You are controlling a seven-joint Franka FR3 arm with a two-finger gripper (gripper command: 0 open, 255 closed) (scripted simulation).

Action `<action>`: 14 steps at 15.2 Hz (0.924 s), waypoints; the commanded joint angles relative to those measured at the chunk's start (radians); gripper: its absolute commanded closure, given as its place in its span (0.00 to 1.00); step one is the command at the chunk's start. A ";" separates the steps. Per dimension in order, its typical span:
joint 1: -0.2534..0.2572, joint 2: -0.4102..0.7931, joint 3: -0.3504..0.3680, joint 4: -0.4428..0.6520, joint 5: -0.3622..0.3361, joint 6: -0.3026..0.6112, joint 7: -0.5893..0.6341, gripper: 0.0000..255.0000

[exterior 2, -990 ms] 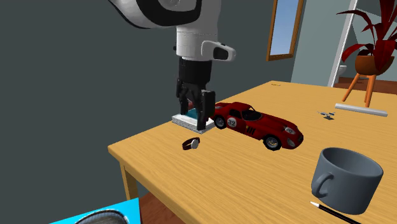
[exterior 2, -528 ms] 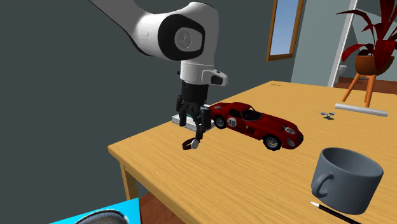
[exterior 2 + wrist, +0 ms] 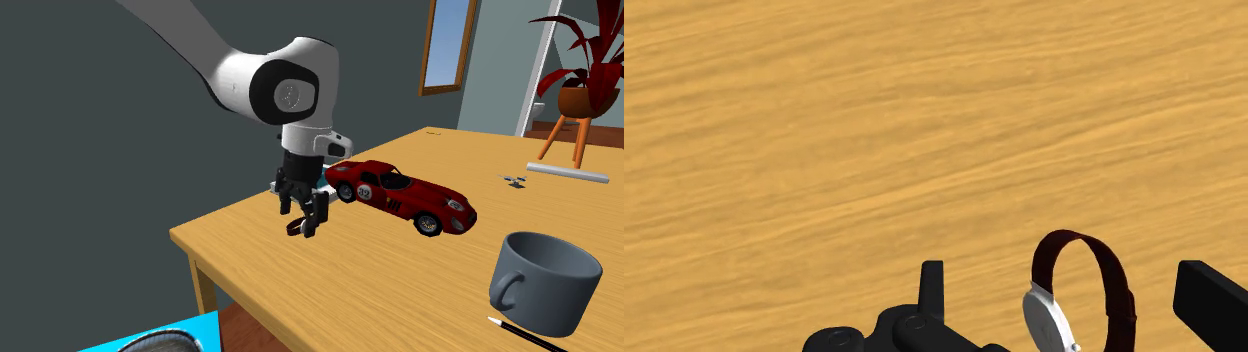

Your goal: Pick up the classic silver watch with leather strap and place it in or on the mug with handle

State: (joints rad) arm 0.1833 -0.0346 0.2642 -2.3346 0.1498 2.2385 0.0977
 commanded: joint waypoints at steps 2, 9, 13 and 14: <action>0.000 0.003 0.000 -0.005 0.000 0.009 0.000 0.00; 0.000 0.003 0.000 -0.005 0.000 0.009 0.000 1.00; 0.000 0.003 0.000 -0.005 0.000 0.009 0.000 1.00; 0.000 0.003 0.000 -0.005 0.000 0.009 0.000 1.00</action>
State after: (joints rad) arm 0.1836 -0.0314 0.2647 -2.3394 0.1497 2.2471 0.0977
